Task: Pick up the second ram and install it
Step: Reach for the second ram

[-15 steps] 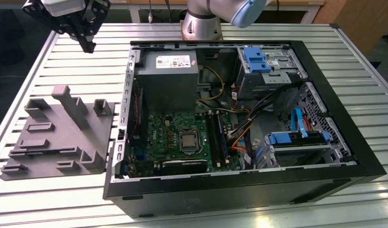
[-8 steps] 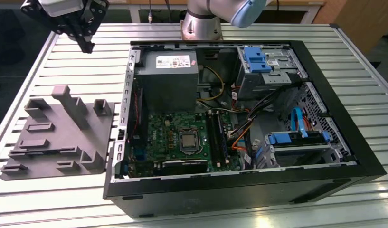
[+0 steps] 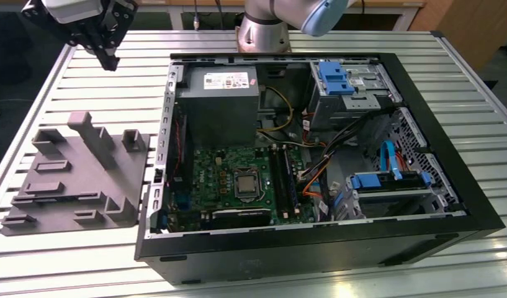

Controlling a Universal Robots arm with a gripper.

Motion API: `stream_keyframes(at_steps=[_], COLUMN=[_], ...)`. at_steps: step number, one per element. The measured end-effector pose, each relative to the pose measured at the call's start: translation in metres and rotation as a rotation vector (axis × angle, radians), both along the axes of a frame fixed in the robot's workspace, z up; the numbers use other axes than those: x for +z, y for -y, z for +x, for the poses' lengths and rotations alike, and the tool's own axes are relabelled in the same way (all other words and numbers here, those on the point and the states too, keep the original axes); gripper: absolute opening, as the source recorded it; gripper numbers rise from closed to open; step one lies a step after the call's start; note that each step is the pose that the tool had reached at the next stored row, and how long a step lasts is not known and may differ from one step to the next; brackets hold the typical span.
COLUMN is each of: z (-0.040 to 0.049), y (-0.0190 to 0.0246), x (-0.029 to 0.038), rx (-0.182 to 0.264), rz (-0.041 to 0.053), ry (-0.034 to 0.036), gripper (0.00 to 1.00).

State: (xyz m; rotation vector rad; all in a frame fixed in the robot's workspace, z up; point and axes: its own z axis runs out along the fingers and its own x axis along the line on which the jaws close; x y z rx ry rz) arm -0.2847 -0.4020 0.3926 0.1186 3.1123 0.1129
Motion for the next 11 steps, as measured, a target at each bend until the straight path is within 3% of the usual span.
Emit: stream_keyframes(at_steps=[11], z=[-0.0099], y=[0.0022], x=[-0.0004], rx=[0.0], rz=[0.0025], ry=[0.0], gripper=[0.11])
